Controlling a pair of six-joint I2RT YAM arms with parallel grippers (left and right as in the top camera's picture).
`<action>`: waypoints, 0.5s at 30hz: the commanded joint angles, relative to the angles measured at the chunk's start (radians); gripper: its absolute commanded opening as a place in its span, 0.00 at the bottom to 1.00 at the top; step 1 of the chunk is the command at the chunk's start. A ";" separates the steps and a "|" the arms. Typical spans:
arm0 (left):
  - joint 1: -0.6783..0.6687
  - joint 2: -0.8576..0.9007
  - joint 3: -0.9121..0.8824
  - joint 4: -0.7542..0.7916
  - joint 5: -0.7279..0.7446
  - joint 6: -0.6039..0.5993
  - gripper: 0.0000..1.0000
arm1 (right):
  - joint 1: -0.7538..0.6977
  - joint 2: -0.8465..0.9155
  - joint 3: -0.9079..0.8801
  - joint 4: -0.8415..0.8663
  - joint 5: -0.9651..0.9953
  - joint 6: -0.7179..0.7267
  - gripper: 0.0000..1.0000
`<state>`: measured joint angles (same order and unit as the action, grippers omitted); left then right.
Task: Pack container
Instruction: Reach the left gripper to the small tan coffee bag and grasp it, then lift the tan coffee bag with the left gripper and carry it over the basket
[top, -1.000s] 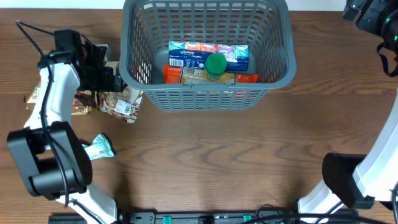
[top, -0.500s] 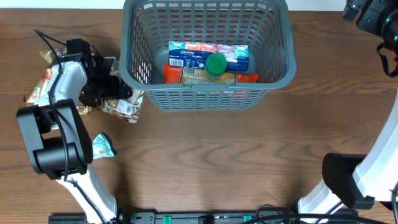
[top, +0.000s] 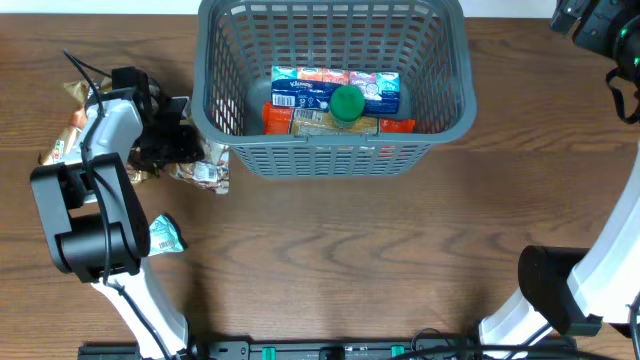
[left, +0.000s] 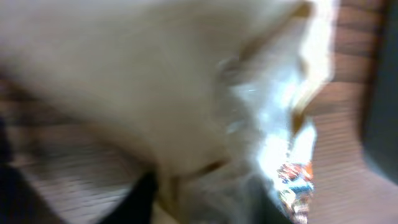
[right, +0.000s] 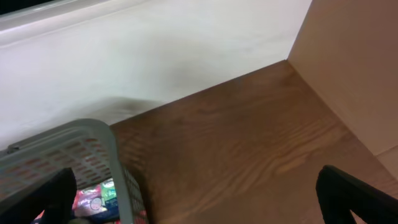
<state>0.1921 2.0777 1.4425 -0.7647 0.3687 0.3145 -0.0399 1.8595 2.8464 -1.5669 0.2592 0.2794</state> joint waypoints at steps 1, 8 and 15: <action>0.001 0.021 0.001 -0.013 -0.013 0.006 0.06 | -0.005 -0.007 0.012 -0.001 0.002 0.012 0.99; 0.001 0.020 0.002 -0.039 -0.013 0.006 0.06 | -0.005 -0.007 0.012 -0.001 0.002 0.012 0.99; 0.003 -0.034 0.009 -0.054 -0.014 -0.026 0.06 | -0.005 -0.007 0.012 -0.001 0.002 0.012 0.99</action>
<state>0.1925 2.0712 1.4532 -0.8082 0.3897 0.3103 -0.0399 1.8595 2.8464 -1.5669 0.2592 0.2794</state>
